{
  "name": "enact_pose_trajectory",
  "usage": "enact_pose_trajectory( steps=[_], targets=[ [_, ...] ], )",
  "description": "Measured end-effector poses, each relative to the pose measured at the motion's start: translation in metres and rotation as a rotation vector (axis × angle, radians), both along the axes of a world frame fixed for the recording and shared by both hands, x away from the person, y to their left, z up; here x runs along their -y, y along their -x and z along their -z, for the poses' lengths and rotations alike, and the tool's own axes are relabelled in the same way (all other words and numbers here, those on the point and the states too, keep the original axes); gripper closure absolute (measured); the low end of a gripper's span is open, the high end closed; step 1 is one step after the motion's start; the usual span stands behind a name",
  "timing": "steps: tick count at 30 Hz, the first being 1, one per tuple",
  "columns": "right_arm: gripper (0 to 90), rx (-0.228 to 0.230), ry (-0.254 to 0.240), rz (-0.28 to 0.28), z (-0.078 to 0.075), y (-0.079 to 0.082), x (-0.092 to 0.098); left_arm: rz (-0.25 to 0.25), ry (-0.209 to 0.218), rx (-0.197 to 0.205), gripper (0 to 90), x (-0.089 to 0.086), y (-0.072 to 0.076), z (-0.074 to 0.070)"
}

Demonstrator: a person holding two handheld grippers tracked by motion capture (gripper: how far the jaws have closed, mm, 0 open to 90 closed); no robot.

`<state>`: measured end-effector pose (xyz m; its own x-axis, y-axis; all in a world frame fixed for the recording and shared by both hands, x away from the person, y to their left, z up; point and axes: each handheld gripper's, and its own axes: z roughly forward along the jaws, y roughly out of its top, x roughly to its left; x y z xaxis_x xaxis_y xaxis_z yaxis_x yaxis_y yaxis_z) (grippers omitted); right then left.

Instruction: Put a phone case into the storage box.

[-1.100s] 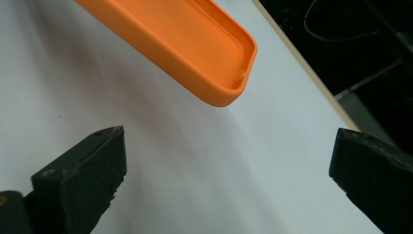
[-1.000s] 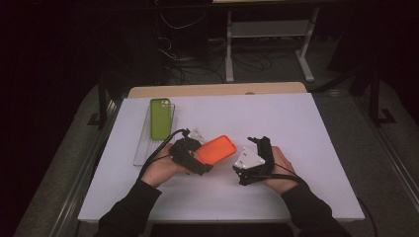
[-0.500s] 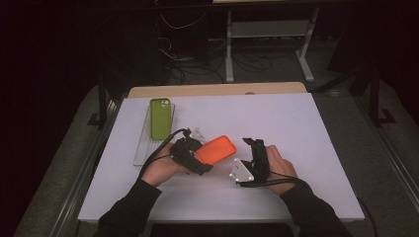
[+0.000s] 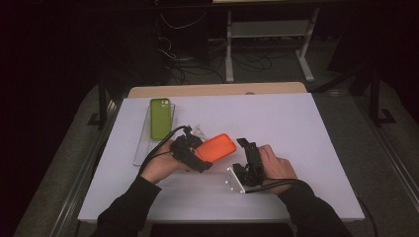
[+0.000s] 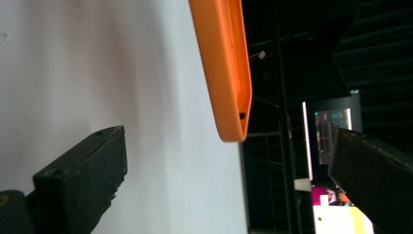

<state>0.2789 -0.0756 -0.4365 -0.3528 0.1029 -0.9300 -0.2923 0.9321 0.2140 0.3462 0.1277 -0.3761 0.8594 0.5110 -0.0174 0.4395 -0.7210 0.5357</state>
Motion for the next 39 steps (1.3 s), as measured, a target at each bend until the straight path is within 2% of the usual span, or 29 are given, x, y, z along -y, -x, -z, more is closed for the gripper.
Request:
enact_pose_trajectory(
  steps=[2, 3, 4, 11, 15, 20, 22, 26, 29, 39],
  targets=[
    [0.8, 0.018, 0.005, -0.005, 0.001, 0.0, -0.002, 0.006, -0.002, -0.001, 15.6, 0.001, 0.0, -0.001],
    [2.8, 0.022, 0.024, -0.006, 0.001, 0.0, -0.002, 0.011, 0.0, 0.003, 15.7, 0.002, 0.0, -0.001],
    [3.6, 0.032, 0.006, -0.007, 0.001, 0.0, -0.003, 0.013, 0.002, 0.004, 15.6, 0.003, 0.0, -0.001],
    [8.2, 0.063, 0.025, -0.03, 0.003, 0.004, -0.01, 0.043, 0.006, 0.011, 15.6, 0.01, 0.002, 0.0],
    [15.2, 0.096, 0.067, -0.039, 0.004, 0.005, -0.014, 0.052, 0.006, 0.009, 15.6, 0.012, 0.003, 0.001],
    [24.0, 0.106, 0.089, -0.027, 0.004, 0.005, -0.016, 0.06, 0.009, 0.01, 15.6, 0.012, 0.004, 0.001],
    [29.1, 0.121, 0.089, -0.029, 0.006, 0.005, -0.017, 0.06, 0.007, 0.005, 15.6, 0.013, 0.004, 0.001],
    [41.2, 0.121, 0.104, -0.043, 0.006, 0.006, -0.018, 0.063, 0.01, 0.009, 15.6, 0.013, 0.005, 0.001],
    [50.6, 0.127, 0.097, -0.049, 0.006, 0.007, -0.019, 0.07, 0.006, 0.008, 15.6, 0.013, 0.006, 0.001],
    [75.8, 0.101, 0.095, -0.066, 0.005, 0.01, -0.02, 0.073, 0.01, 0.0, 15.6, 0.013, 0.006, 0.0]
  ],
)
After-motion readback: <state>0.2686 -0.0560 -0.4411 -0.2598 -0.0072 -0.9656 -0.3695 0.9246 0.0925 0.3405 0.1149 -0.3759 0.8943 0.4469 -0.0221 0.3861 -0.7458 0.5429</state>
